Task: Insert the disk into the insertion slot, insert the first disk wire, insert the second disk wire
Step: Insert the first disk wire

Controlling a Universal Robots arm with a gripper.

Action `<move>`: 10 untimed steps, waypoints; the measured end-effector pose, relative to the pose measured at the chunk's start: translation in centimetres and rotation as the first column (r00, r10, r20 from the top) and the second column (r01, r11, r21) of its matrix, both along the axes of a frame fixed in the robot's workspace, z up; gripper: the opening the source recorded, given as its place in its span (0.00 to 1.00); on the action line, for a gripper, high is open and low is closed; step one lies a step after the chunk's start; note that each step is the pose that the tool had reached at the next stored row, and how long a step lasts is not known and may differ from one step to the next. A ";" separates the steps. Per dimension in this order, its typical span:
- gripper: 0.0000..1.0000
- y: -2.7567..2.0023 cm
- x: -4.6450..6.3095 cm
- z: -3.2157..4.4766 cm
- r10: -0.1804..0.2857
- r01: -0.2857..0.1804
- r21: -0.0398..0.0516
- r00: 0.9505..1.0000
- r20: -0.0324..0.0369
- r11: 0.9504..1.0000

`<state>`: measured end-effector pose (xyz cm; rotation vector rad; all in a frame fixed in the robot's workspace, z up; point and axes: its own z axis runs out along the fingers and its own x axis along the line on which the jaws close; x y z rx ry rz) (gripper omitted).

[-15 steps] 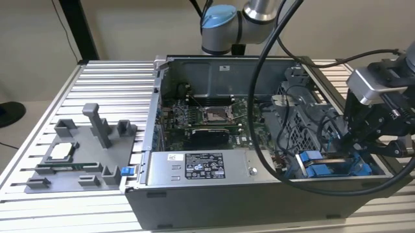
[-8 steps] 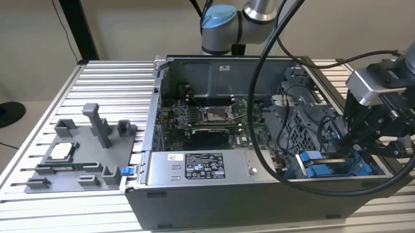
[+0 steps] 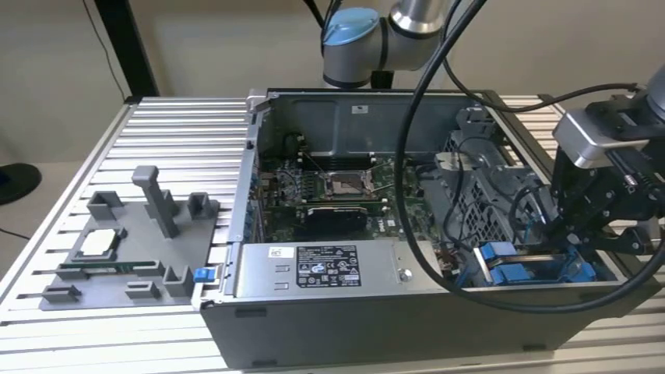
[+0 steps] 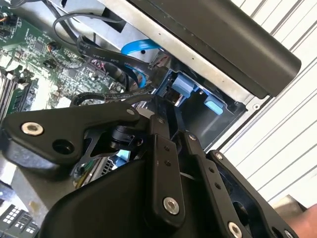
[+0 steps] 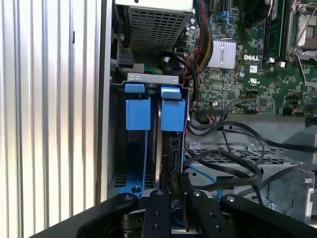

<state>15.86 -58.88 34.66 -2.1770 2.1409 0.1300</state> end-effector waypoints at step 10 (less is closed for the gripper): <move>0.00 0.31 0.0 -0.18 0.000 0.000 -0.001 1.000 0.003 1.000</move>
